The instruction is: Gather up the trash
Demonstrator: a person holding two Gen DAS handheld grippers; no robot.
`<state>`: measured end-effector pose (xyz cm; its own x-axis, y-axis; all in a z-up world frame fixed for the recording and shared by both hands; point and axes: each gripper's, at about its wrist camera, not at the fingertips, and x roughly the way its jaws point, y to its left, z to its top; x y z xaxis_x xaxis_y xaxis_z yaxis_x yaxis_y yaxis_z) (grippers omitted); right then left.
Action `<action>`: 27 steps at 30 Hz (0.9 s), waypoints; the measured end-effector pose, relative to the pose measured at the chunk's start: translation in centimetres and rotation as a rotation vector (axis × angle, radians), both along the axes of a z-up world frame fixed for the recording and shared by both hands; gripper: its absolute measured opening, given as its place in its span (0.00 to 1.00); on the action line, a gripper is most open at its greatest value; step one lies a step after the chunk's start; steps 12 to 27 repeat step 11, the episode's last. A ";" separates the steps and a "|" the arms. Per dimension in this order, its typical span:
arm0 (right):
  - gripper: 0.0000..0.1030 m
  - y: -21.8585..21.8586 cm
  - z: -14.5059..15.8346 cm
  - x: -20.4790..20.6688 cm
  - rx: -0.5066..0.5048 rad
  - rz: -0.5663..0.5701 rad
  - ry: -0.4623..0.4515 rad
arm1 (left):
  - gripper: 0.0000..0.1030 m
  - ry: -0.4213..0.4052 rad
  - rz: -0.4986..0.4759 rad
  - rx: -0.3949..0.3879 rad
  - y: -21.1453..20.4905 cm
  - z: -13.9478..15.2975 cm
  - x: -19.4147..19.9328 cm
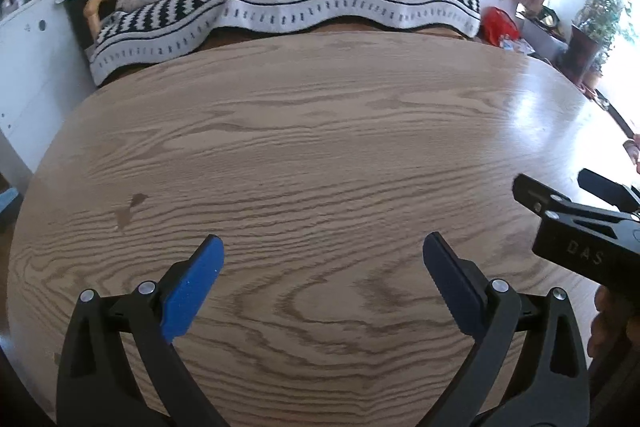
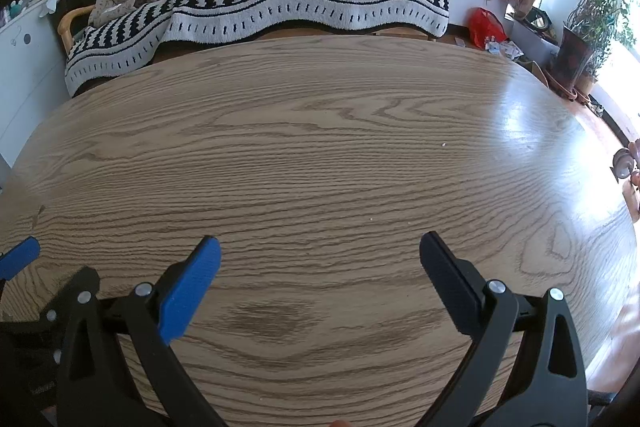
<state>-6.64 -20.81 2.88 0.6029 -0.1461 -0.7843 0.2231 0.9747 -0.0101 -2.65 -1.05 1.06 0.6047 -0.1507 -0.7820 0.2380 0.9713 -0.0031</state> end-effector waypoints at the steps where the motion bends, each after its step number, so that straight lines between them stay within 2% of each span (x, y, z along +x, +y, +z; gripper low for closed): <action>1: 0.93 0.0 0.0 0.0 0.000 0.001 0.000 | 0.94 0.005 -0.008 -0.005 -0.1 -0.1 0.0; 4: 0.93 0.0 0.0 0.0 0.001 0.000 0.002 | 0.94 0.004 -0.026 -0.005 -0.4 -0.4 0.0; 8: 0.93 -0.2 -0.1 0.0 -0.002 -0.003 0.006 | 0.94 -0.051 -0.026 0.057 -1.1 -0.5 -0.3; 10: 0.93 -0.4 -0.4 0.1 0.004 -0.009 0.015 | 0.94 -0.047 -0.041 0.078 -1.5 -0.9 -0.3; 27: 0.93 -0.6 -0.5 0.1 0.009 -0.012 0.019 | 0.94 -0.039 -0.045 0.080 -1.6 -1.1 -0.1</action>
